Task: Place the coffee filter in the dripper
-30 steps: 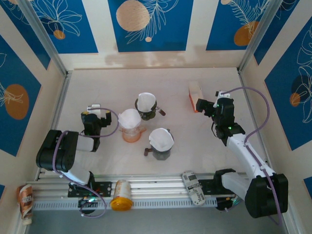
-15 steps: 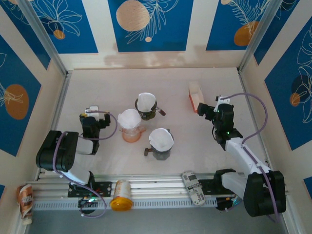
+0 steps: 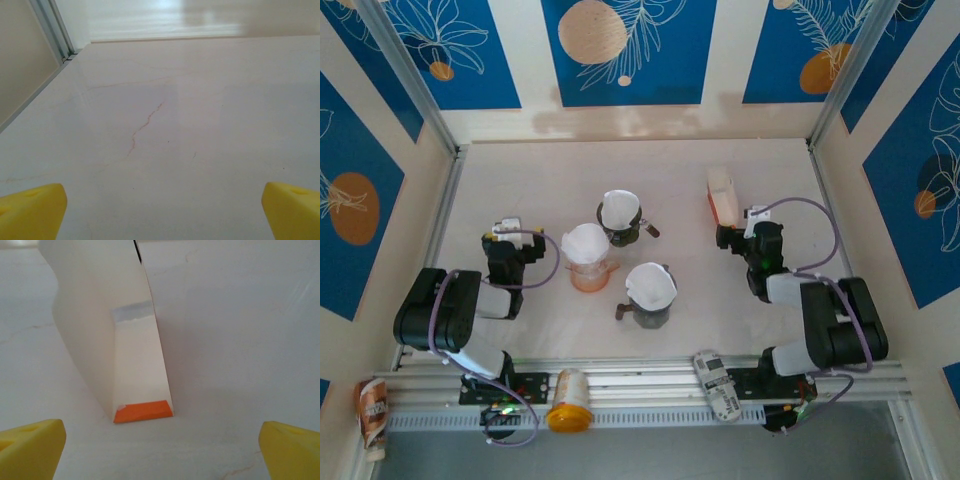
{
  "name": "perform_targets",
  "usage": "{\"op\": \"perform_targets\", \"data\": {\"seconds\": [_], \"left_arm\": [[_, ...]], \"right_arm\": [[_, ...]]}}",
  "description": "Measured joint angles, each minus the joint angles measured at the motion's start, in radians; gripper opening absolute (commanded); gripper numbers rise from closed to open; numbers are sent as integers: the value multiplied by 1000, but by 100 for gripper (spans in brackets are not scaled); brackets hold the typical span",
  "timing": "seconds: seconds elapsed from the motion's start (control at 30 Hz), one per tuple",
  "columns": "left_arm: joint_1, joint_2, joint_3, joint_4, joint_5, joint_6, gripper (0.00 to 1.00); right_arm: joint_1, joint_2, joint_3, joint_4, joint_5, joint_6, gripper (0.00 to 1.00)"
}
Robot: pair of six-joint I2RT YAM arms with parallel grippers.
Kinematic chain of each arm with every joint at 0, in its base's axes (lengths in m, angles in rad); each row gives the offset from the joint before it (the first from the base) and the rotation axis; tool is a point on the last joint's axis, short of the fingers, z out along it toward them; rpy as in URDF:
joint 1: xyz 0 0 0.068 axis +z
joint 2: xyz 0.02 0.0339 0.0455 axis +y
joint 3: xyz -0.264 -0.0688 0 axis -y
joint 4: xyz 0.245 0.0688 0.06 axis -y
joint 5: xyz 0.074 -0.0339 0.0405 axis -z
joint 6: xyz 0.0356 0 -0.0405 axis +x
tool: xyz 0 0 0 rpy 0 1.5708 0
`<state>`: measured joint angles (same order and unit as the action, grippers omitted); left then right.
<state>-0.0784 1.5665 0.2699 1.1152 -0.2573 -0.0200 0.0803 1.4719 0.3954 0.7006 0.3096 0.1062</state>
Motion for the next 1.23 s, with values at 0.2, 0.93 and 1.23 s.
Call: {"op": "perform_targets", "data": {"seconds": [0.2,0.93,1.23], "left_arm": [[1,0,0,0,2,0,100],[3,0,0,0,3,0,100],[3,0,0,0,3,0,100]], "right_arm": [[-51,59,-2,74,-33,12,99],[-51,58,-2,101,-53,18,99],[-51,58,-2,101,-56,18,99]]}}
